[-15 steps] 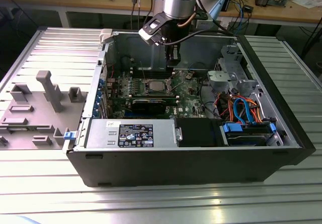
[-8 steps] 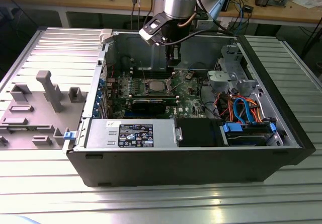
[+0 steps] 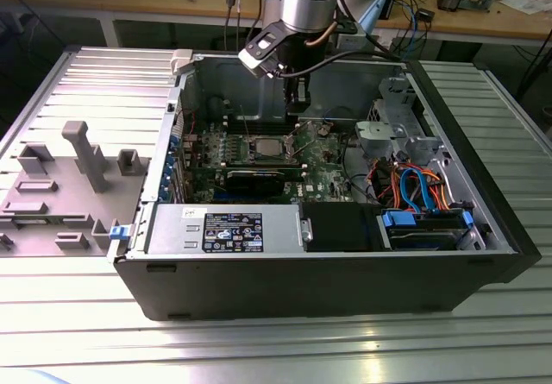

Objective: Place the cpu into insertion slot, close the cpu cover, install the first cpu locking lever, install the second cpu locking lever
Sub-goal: 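Close the cpu cover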

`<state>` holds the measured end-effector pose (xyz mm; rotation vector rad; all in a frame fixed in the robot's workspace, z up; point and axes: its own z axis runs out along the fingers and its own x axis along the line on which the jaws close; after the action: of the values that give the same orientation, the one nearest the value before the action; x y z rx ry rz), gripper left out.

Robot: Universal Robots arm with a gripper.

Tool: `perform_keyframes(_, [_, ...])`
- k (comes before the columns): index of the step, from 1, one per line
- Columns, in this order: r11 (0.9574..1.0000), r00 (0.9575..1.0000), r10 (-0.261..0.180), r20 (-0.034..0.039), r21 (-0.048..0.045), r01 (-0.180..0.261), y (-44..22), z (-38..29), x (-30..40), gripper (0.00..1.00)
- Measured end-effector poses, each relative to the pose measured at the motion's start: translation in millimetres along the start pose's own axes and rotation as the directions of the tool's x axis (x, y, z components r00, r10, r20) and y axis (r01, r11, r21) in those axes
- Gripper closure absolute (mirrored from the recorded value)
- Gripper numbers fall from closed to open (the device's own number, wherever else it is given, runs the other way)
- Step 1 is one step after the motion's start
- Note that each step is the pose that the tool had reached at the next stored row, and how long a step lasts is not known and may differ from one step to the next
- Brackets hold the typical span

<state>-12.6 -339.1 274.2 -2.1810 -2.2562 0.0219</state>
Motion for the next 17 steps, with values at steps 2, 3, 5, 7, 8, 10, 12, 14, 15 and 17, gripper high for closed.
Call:
perform_keyframes(2, [1.0,1.0,0.0,0.0001,-0.0001,0.0,0.6,0.0,0.0,0.89])
perform_keyframes(3, [1.0,1.0,0.0,0.0001,0.0,0.0,0.8,0.0,0.0,0.89])
perform_keyframes(5, [1.0,1.0,0.0,0.0001,0.0,0.0,1.1,0.0,0.0,0.89])
perform_keyframes(7, [1.0,1.0,0.0,0.0001,-0.0001,0.0,1.1,-0.5,0.0,0.89])
perform_keyframes(8, [1.0,1.0,0.0,0.0001,-0.0001,0.0,1.1,-0.7,0.0,0.89])
perform_keyframes(10, [1.0,1.0,0.0,0.0002,0.0,0.0,1.1,-1.1,0.0,0.89])
perform_keyframes(12, [1.0,1.0,0.0,0.0002,0.0,0.0,1.0,-1.8,0.0,0.89])
perform_keyframes(14, [1.0,1.0,0.0,0.0,-0.0001,0.0,1.0,-2.3,0.0,0.89])
perform_keyframes(15, [1.0,1.0,0.0,0.0001,-0.0001,0.0,1.0,-2.6,0.0,0.89])
perform_keyframes(17, [1.0,1.0,0.0,0.0001,0.0,0.0,1.0,-2.8,0.0,0.89])
